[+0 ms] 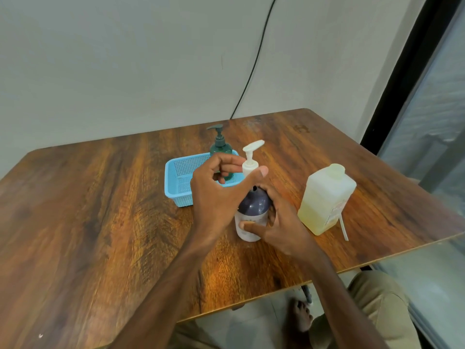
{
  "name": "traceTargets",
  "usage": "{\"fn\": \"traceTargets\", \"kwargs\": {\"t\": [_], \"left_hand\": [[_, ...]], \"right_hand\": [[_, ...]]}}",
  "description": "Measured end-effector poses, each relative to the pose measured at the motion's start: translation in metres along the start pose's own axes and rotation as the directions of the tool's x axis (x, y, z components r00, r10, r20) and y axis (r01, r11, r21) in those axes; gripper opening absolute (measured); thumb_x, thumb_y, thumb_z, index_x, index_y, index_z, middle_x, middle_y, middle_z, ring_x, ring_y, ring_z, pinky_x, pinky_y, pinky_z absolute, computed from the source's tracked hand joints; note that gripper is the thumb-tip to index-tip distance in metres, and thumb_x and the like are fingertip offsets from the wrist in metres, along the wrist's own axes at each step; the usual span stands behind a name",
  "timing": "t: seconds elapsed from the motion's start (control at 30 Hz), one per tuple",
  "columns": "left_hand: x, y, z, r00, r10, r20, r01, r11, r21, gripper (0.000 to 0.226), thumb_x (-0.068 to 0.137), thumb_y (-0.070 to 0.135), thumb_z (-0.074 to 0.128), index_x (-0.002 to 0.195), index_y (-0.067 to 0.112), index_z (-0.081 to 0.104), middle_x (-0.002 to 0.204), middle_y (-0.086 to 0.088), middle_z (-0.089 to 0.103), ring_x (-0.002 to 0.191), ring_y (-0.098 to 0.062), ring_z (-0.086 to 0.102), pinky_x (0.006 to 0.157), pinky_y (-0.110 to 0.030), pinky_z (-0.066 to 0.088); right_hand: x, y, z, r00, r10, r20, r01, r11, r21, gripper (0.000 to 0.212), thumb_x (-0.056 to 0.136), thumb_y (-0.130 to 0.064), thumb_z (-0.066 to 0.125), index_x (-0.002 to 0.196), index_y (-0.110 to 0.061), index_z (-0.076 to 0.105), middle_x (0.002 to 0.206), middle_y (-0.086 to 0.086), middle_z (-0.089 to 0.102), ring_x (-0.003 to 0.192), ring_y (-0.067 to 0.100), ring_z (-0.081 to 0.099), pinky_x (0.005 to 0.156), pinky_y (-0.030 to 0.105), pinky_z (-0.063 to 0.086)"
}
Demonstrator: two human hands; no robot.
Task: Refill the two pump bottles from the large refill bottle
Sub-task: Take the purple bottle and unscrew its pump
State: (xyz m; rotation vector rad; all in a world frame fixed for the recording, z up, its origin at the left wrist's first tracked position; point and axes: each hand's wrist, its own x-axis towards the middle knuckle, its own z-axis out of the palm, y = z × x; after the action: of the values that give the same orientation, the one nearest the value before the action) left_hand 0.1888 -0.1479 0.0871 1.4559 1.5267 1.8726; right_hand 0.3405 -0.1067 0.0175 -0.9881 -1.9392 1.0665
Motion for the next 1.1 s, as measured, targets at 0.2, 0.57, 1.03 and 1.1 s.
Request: {"fn": "traceTargets", "kwargs": {"t": [0.2,0.57,1.03,1.1], "left_hand": [[0.012,0.032,0.002,0.996,0.061,-0.068,-0.065,0.996,-0.059,0.034,0.078,0.041,0.093,0.1,0.023,0.075,0.095,0.014,0.079,0.09,-0.009,0.074,0.077,-0.035,0.058],[0.044,0.078,0.021,0.973,0.2,-0.112,-0.208,0.976,-0.059,0.031,0.082,0.034,0.092,0.101,0.014,0.077,0.092,0.013,0.079,0.083,0.0,0.072,0.065,-0.013,0.049],[0.016,0.029,0.036,0.986,-0.084,0.147,0.092,0.994,-0.051,0.031,0.078,0.051,0.09,0.097,0.028,0.08,0.087,0.02,0.078,0.082,0.005,0.074,0.064,-0.006,0.051],[0.013,0.025,0.036,0.983,-0.088,0.16,0.095,0.995,-0.034,0.027,0.078,0.049,0.09,0.095,0.03,0.079,0.086,0.022,0.078,0.082,0.005,0.074,0.065,-0.006,0.052]], "right_hand": [[0.0,0.002,0.0,1.0,-0.001,0.008,0.001,1.0,0.027,0.086,0.071,-0.039,0.091,0.141,-0.044,0.042,0.137,-0.025,0.056,0.127,-0.001,0.055,0.103,0.028,0.053],[-0.008,-0.032,-0.023,0.998,0.058,0.03,-0.059,0.997,0.041,0.131,0.047,-0.067,0.09,0.157,-0.037,0.027,0.158,-0.019,0.04,0.142,-0.002,0.041,0.114,0.025,0.042],[-0.009,-0.079,-0.069,0.892,-0.144,-0.428,0.156,0.988,-0.008,0.031,0.086,-0.031,0.08,0.116,-0.024,0.075,0.099,-0.015,0.078,0.089,0.003,0.075,0.079,0.026,0.063],[-0.006,-0.076,-0.066,0.901,-0.117,-0.418,0.134,0.991,0.013,0.031,0.085,-0.029,0.081,0.115,-0.022,0.076,0.099,-0.012,0.079,0.09,0.005,0.075,0.082,0.032,0.063]]}}
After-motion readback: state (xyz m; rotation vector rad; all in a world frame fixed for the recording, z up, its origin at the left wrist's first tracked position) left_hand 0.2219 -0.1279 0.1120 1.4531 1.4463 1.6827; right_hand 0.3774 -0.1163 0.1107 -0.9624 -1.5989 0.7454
